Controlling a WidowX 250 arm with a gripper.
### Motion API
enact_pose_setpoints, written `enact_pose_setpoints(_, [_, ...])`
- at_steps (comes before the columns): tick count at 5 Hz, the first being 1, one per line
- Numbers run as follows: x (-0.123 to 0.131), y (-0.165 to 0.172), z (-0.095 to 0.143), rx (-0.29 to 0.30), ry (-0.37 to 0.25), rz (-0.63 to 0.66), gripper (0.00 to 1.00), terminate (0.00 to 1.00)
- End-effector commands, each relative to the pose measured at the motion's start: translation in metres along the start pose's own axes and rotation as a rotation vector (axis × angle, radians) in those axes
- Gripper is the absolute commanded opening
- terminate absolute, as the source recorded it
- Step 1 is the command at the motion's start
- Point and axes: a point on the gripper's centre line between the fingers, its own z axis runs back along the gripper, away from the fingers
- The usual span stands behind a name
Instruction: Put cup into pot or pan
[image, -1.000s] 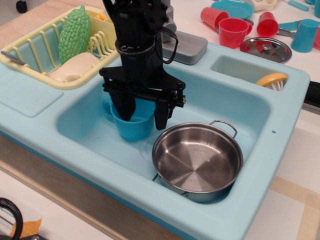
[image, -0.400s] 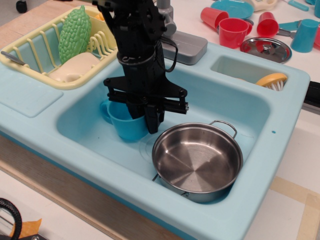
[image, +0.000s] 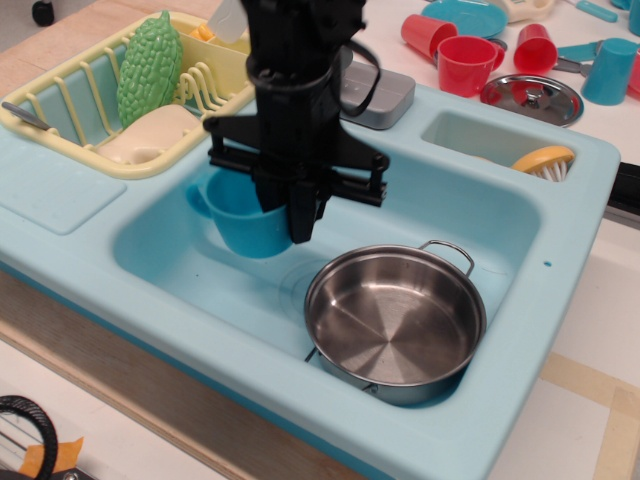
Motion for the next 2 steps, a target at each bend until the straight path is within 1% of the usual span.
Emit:
enact_pose_setpoints(1, [0.002, -0.020, 0.030, 0.004, -0.083, -0.010, 0.00, 0.00])
enact_pose_setpoints(2, [-0.006, -0.047, 0.024, -0.058, -0.107, -0.015, 0.00, 0.00])
